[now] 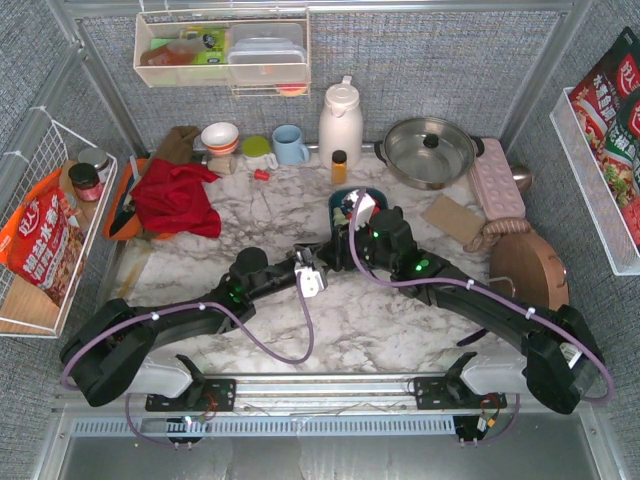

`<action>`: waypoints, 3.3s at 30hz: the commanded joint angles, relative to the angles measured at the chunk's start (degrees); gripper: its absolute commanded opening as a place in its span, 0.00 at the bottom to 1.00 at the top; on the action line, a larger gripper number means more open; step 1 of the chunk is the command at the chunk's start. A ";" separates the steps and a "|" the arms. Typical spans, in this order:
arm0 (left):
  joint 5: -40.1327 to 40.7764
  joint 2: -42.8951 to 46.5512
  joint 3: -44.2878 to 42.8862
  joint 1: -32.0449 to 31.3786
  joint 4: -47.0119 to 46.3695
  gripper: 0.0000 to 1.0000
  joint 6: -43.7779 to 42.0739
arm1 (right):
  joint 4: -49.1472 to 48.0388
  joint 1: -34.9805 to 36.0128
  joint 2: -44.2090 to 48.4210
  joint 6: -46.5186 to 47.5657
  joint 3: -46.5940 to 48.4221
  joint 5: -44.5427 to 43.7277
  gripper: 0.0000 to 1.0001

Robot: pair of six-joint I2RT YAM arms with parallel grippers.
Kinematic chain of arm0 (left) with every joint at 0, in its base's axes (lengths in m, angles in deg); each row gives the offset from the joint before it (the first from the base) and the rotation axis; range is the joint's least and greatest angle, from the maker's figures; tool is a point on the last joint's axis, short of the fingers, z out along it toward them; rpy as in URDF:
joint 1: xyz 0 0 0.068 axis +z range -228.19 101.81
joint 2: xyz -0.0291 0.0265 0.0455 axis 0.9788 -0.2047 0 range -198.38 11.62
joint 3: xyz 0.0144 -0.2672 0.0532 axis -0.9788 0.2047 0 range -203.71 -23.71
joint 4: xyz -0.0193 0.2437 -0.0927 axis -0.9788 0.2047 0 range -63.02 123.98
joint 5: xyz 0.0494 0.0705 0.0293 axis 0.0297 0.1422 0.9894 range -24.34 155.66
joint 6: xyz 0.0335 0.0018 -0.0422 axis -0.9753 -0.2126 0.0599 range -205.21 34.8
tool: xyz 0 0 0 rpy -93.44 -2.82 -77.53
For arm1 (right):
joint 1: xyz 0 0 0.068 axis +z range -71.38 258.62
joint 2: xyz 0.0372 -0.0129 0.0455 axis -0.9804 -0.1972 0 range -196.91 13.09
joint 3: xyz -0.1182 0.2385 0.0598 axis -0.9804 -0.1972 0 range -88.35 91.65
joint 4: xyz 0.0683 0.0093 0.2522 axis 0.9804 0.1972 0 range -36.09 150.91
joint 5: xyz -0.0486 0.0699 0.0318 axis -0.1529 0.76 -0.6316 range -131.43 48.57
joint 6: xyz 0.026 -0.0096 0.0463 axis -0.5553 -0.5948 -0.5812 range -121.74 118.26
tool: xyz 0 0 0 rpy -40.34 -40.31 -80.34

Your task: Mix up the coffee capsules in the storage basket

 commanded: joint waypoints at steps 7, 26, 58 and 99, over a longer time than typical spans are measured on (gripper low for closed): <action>0.92 -0.16 0.23 -0.38 -3.63 0.54 0.49 | -1.24 -0.07 -0.39 0.08 0.63 0.09 0.22; 22.15 -1.12 -0.22 -0.51 -11.29 0.99 11.27 | 0.78 -0.64 -2.18 9.42 1.31 -32.08 0.00; 57.87 -5.09 -9.43 4.20 0.30 0.99 27.93 | 1.04 -8.62 -10.29 8.29 0.26 -31.60 0.75; 7.58 -49.28 -75.78 39.97 62.70 0.98 42.03 | -1.49 -9.23 2.77 -1.06 -10.39 -30.26 0.78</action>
